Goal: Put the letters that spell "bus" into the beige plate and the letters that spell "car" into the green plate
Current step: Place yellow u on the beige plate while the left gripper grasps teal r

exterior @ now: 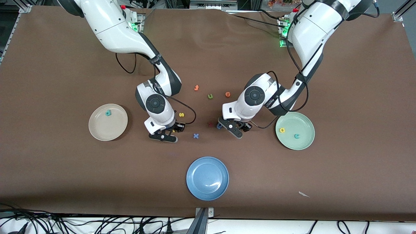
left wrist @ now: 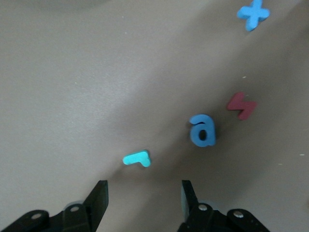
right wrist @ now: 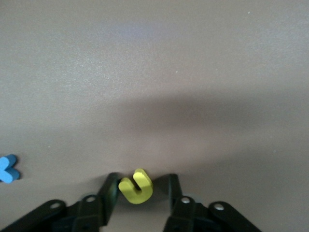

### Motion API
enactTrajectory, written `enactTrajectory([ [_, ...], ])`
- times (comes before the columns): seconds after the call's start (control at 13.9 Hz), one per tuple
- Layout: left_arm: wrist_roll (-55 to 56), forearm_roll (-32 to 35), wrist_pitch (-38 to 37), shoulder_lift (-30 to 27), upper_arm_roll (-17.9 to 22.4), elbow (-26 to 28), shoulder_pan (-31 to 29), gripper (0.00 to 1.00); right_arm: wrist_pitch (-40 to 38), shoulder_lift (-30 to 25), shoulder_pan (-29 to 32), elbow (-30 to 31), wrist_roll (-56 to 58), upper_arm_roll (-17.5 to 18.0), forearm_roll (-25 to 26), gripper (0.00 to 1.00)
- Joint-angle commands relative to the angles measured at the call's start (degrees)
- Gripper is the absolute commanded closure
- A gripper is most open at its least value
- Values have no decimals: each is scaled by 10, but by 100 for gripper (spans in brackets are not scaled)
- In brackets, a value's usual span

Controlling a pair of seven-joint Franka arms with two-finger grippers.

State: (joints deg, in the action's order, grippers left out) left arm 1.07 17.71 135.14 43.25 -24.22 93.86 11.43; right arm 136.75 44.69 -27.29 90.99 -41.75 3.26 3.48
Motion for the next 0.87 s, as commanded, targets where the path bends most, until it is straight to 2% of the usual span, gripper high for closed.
enactTrajectory([
  [0.0,1,28,10,25,4,-33,6,31,-5,7,-5,-13,7,-4,-27,68],
  [0.36,0,30,36,45,5,-37,16,32,-13,-8,1,-11,12,-4,-37,80],
  [0.43,-1,33,38,47,11,-37,16,32,-22,-23,8,-7,31,-4,-38,83],
  [0.65,1,53,38,54,15,-39,20,33,-98,-82,49,15,104,-4,-50,84],
  [0.79,1,54,49,58,15,-40,20,39,-111,-129,90,67,180,-4,-50,84],
])
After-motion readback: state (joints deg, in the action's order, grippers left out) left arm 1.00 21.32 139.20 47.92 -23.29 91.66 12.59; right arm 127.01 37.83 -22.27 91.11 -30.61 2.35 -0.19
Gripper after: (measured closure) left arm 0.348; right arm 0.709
